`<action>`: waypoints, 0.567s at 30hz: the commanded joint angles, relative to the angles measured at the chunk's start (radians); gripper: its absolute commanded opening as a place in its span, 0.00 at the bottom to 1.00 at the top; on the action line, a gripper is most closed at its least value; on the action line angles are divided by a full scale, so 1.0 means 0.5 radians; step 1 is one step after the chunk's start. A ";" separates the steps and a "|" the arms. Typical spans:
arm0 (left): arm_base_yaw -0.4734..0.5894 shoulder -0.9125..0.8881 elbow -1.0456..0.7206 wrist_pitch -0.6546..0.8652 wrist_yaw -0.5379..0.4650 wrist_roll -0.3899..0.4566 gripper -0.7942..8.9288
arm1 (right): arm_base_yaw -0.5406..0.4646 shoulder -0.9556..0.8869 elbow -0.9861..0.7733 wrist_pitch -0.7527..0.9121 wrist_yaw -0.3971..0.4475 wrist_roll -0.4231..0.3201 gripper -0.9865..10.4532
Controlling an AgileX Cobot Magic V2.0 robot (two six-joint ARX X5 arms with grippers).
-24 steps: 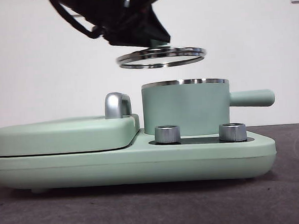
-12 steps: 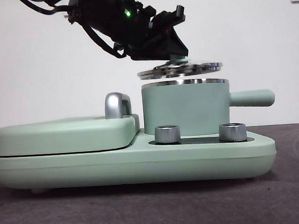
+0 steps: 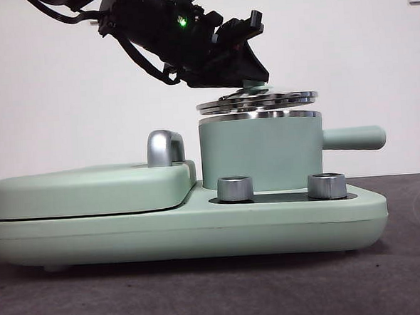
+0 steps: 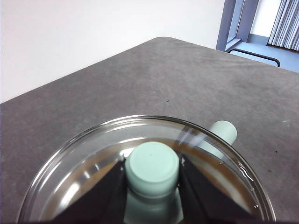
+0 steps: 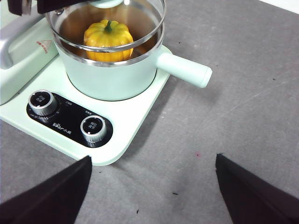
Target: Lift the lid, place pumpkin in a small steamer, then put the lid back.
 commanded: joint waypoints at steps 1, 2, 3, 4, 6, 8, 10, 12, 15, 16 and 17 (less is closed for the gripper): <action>-0.021 0.045 0.063 0.068 0.012 0.039 0.09 | 0.012 0.009 0.009 0.012 0.002 0.021 0.44; -0.021 0.052 0.063 0.061 0.012 0.039 0.09 | 0.012 0.009 0.009 0.012 0.002 0.021 0.44; -0.021 0.056 0.063 0.051 0.012 0.040 0.09 | 0.012 0.009 0.009 0.013 0.002 0.021 0.44; -0.021 0.056 0.063 0.033 0.012 0.051 0.09 | 0.012 0.009 0.009 0.012 0.002 0.021 0.44; -0.021 0.056 0.063 0.008 0.012 0.069 0.09 | 0.012 0.010 0.009 0.013 0.002 0.021 0.44; -0.021 0.056 0.063 0.008 0.013 0.069 0.09 | 0.012 0.010 0.009 0.013 0.003 0.021 0.44; -0.021 0.059 0.063 0.008 0.040 0.069 0.09 | 0.012 0.010 0.009 0.013 0.003 0.021 0.44; -0.023 0.072 0.063 0.015 0.050 0.069 0.09 | 0.012 0.010 0.009 0.013 0.002 0.021 0.44; -0.024 0.108 0.063 0.023 0.050 0.067 0.09 | 0.012 0.010 0.009 0.012 0.003 0.021 0.44; -0.024 0.116 0.063 0.020 0.050 0.068 0.09 | 0.012 0.009 0.009 0.012 0.002 0.021 0.44; -0.024 0.122 0.063 0.019 0.050 0.068 0.09 | 0.012 0.009 0.009 0.012 0.002 0.021 0.44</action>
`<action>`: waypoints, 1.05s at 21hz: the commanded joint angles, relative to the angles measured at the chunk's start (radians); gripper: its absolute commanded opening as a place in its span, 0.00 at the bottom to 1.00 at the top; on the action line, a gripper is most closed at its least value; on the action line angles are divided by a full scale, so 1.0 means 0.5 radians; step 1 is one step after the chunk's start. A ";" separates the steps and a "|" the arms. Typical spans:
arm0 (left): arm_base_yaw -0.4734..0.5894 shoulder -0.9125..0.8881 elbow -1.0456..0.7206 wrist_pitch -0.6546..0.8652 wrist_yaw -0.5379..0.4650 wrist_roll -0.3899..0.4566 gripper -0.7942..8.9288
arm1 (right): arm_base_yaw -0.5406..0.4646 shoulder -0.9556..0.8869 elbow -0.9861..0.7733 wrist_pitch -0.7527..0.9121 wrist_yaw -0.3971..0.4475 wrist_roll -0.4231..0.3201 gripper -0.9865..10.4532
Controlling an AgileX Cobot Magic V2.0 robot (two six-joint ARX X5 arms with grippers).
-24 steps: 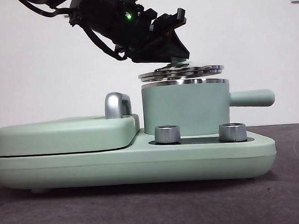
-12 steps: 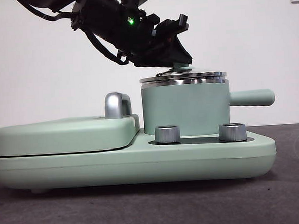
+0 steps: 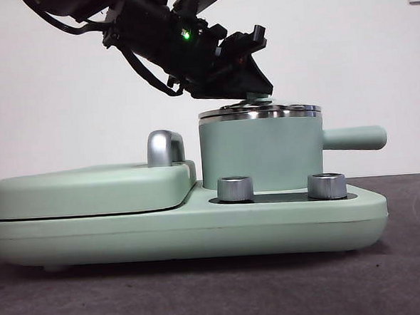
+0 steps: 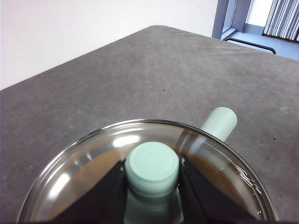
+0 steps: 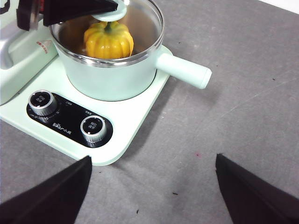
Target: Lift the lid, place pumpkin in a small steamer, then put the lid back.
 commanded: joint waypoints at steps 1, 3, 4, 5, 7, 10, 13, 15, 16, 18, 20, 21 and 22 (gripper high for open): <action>-0.022 0.058 0.060 0.032 0.008 0.032 0.09 | 0.012 0.009 0.009 0.011 0.002 0.021 0.44; -0.022 0.058 0.060 0.034 0.007 0.032 0.09 | 0.012 0.009 0.009 0.011 0.002 0.021 0.44; -0.022 0.058 0.060 0.031 0.007 0.032 0.09 | 0.012 0.009 0.009 0.011 0.002 0.021 0.44; -0.021 0.058 0.060 0.024 0.007 0.032 0.09 | 0.012 0.009 0.009 0.012 0.002 0.021 0.44; -0.022 0.058 0.060 0.014 0.008 0.031 0.09 | 0.012 0.009 0.009 0.012 0.002 0.021 0.44; -0.022 0.058 0.060 0.006 0.008 0.002 0.25 | 0.012 0.009 0.009 0.011 0.002 0.021 0.44; -0.022 0.044 0.060 0.003 0.008 -0.076 0.34 | 0.012 0.009 0.009 0.012 0.002 0.021 0.44; -0.017 0.005 0.060 -0.023 0.008 -0.216 0.34 | 0.012 0.009 0.009 0.012 0.002 0.021 0.44; -0.008 -0.033 0.060 -0.061 0.008 -0.284 0.34 | 0.012 0.009 0.009 0.013 0.002 0.021 0.44; 0.013 -0.146 0.060 -0.199 0.008 -0.376 0.34 | 0.012 0.009 0.009 0.014 0.002 0.021 0.44; 0.055 -0.309 0.060 -0.460 0.008 -0.439 0.34 | 0.012 0.009 0.009 0.031 0.001 0.021 0.44; 0.083 -0.395 0.060 -0.624 0.008 -0.477 0.34 | 0.012 0.010 0.009 0.045 -0.002 0.020 0.44; 0.121 -0.482 0.060 -0.800 0.008 -0.506 0.34 | 0.012 0.010 0.009 0.060 -0.011 0.016 0.44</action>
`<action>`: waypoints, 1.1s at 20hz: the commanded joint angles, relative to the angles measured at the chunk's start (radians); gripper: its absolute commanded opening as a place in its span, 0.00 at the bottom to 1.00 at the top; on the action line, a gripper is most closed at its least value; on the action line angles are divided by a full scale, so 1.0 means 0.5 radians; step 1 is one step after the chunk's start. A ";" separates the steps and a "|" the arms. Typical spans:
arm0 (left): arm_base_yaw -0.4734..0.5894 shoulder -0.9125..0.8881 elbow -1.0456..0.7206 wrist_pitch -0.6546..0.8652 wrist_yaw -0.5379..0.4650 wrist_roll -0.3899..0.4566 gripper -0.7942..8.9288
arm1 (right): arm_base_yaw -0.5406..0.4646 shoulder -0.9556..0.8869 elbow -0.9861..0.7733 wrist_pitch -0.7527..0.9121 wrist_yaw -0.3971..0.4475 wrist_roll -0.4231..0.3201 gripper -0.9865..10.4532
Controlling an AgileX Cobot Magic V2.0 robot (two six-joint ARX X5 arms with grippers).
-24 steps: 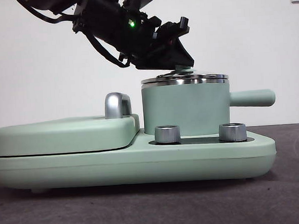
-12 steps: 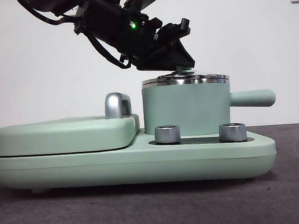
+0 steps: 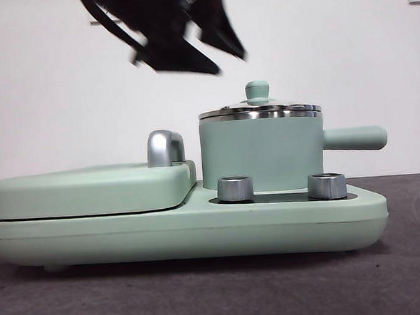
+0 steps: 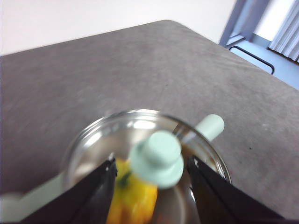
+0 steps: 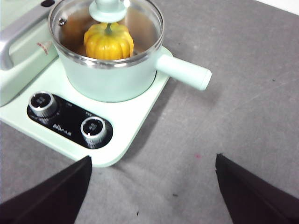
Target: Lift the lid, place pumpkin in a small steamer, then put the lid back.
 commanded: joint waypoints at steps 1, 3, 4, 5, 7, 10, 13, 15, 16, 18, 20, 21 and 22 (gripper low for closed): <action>0.074 -0.160 0.040 -0.385 0.003 -0.121 0.34 | 0.012 0.029 0.009 0.055 -0.040 0.002 0.44; 0.168 -0.315 0.024 -0.684 0.002 -0.119 0.34 | 0.012 0.105 0.009 0.089 -0.109 -0.027 0.44; 0.213 -0.407 -0.008 -0.787 0.002 -0.116 0.34 | 0.012 0.171 0.009 0.134 -0.131 -0.036 0.44; 0.247 -0.492 -0.051 -0.840 0.001 -0.111 0.34 | 0.012 0.230 0.010 0.185 -0.163 -0.044 0.44; 0.331 -0.714 -0.201 -0.900 -0.031 -0.111 0.34 | 0.012 0.377 0.010 0.367 -0.221 -0.073 0.44; 0.462 -1.099 -0.464 -0.986 -0.073 -0.121 0.34 | 0.012 0.603 0.011 0.687 -0.319 -0.080 0.44; 0.572 -1.414 -0.622 -1.080 -0.074 -0.154 0.34 | 0.012 0.766 0.014 0.865 -0.371 -0.080 0.44; 0.604 -1.489 -0.629 -1.147 -0.079 -0.052 0.34 | 0.012 0.809 0.014 0.895 -0.309 -0.075 0.44; 0.608 -1.511 -0.629 -1.164 -0.079 -0.011 0.34 | 0.012 0.813 0.014 0.893 -0.314 -0.075 0.44; 0.609 -1.545 -0.629 -1.186 -0.078 0.092 0.23 | 0.012 0.819 0.014 0.887 -0.311 -0.077 0.30; 0.609 -1.558 -0.628 -1.160 -0.078 0.122 0.09 | 0.012 0.811 0.014 0.896 -0.311 -0.099 0.12; 0.609 -1.558 -0.628 -1.153 -0.078 0.113 0.09 | 0.012 0.811 0.014 0.926 -0.311 -0.098 0.11; 0.609 -1.558 -0.627 -1.157 -0.078 0.096 0.09 | 0.012 0.811 0.014 0.936 -0.317 -0.092 0.10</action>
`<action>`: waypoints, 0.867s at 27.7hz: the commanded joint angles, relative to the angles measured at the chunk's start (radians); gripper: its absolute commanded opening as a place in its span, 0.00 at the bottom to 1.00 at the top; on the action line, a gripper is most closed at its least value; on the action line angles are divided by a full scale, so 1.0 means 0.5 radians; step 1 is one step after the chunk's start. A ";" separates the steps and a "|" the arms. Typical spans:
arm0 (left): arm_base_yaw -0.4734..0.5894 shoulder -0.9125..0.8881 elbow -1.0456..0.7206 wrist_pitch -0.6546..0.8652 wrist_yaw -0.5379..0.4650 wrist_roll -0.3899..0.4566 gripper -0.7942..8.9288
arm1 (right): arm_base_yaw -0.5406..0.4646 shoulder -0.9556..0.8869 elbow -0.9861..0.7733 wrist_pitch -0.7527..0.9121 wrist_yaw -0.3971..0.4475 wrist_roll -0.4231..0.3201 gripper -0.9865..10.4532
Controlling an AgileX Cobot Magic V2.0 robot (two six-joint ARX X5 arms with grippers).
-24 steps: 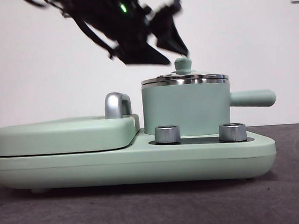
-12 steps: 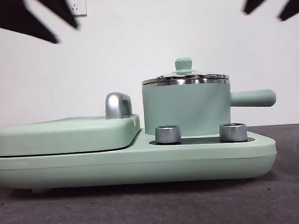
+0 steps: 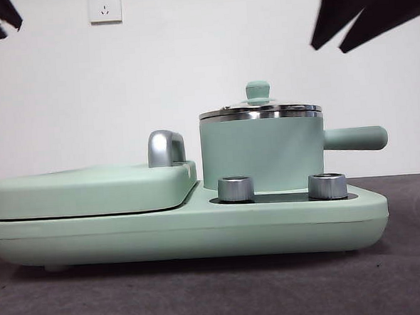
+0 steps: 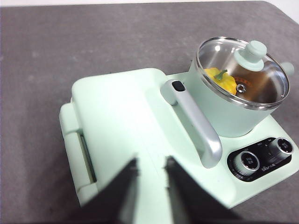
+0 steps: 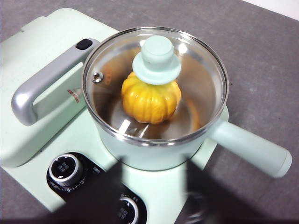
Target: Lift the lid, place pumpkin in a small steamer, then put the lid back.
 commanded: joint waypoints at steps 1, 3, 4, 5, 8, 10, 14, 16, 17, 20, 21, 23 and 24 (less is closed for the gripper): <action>-0.007 0.011 0.024 0.017 -0.002 0.047 0.09 | 0.015 0.009 0.015 0.050 -0.016 -0.008 0.10; -0.007 0.010 0.024 0.018 -0.002 0.047 0.09 | 0.014 0.005 0.015 0.057 -0.014 -0.009 0.10; -0.007 0.010 0.024 0.018 -0.002 0.047 0.09 | 0.014 0.005 0.015 0.069 -0.013 -0.009 0.10; -0.007 0.010 0.024 0.018 -0.002 0.047 0.09 | 0.014 0.005 0.015 0.078 -0.013 -0.009 0.10; -0.007 0.010 0.024 0.018 -0.002 0.047 0.09 | 0.014 0.005 0.015 0.083 0.002 -0.009 0.10; -0.007 0.010 0.024 0.018 -0.002 0.047 0.09 | 0.014 0.005 0.015 0.083 0.002 -0.009 0.10; -0.007 0.010 0.024 0.018 -0.002 0.047 0.09 | 0.014 0.005 0.015 0.083 0.002 -0.009 0.10; -0.007 0.009 0.024 0.017 -0.003 0.047 0.09 | 0.014 0.005 0.015 0.083 0.002 -0.009 0.10; -0.007 -0.005 0.024 0.010 -0.002 0.047 0.09 | 0.014 0.005 0.015 0.083 0.002 -0.009 0.10; 0.022 -0.098 0.018 0.026 0.000 0.108 0.09 | 0.014 0.005 0.015 0.083 0.002 -0.009 0.10; 0.040 -0.143 0.007 0.028 0.005 0.106 0.09 | 0.014 0.005 0.015 0.083 0.002 -0.009 0.10; 0.081 -0.228 -0.034 0.060 0.005 0.106 0.09 | 0.014 0.005 0.015 0.083 0.002 -0.009 0.10; 0.114 -0.278 -0.069 0.095 0.005 0.106 0.09 | 0.014 0.005 0.015 0.083 0.002 -0.009 0.10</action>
